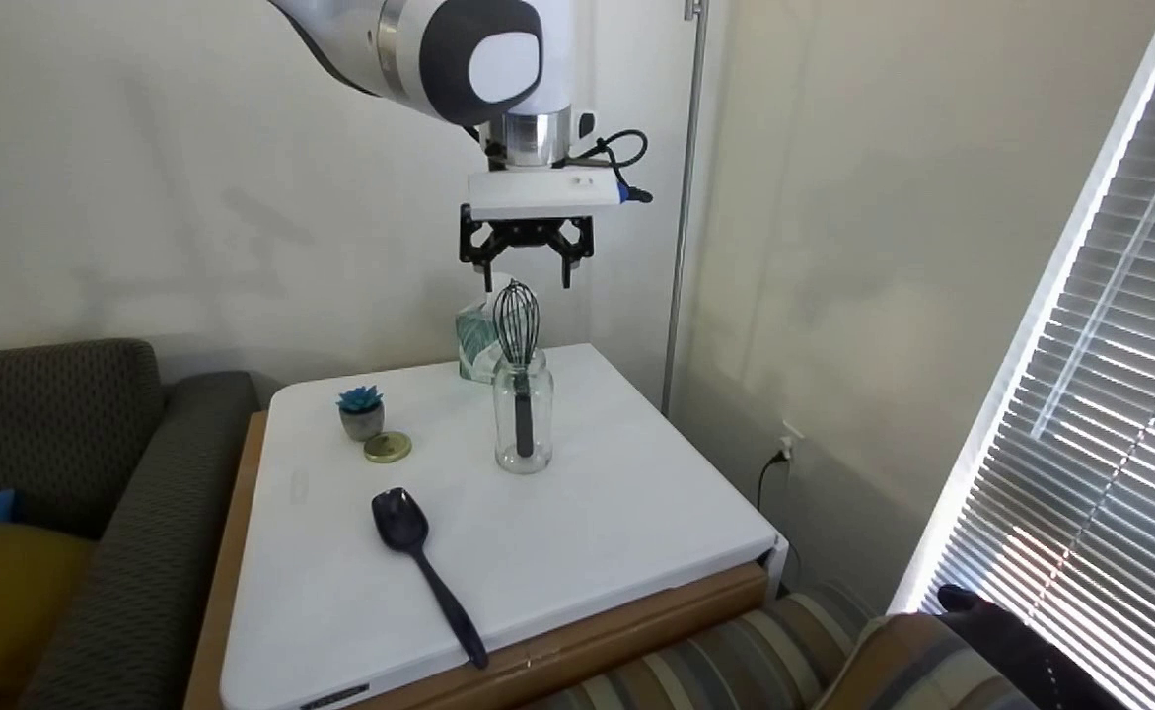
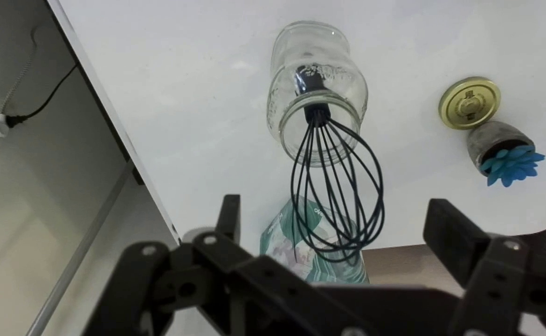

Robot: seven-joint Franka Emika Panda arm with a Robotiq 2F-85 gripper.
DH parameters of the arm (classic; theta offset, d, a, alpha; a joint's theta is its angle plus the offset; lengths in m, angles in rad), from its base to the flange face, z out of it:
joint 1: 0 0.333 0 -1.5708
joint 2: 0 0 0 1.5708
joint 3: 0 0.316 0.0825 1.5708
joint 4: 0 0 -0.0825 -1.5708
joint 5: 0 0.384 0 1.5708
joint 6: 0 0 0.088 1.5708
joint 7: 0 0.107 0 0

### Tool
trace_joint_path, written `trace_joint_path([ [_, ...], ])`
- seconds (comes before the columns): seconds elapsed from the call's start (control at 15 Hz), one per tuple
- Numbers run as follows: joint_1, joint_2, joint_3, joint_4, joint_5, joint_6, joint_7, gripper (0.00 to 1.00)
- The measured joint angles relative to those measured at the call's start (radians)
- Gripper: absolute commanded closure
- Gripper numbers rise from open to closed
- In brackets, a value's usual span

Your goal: Remove the whisk from the glass jar

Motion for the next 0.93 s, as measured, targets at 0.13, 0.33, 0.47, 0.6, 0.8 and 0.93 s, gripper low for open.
trace_joint_path([
  [0.13,0.004,0.032,0.002,0.037,0.0,-0.026,-0.003,0.32],
  [0.33,0.009,0.07,0.006,0.085,0.0,-0.057,-0.005,0.54],
  [0.47,0.012,0.087,0.006,0.112,0.0,-0.077,-0.007,0.69],
  [0.6,0.013,0.1,0.006,0.135,0.0,-0.088,-0.008,0.83],
  [0.8,0.013,0.105,0.006,0.153,0.0,-0.103,-0.009,0.99],
  [0.93,0.013,0.105,0.01,0.161,0.0,-0.109,-0.009,1.0],
])
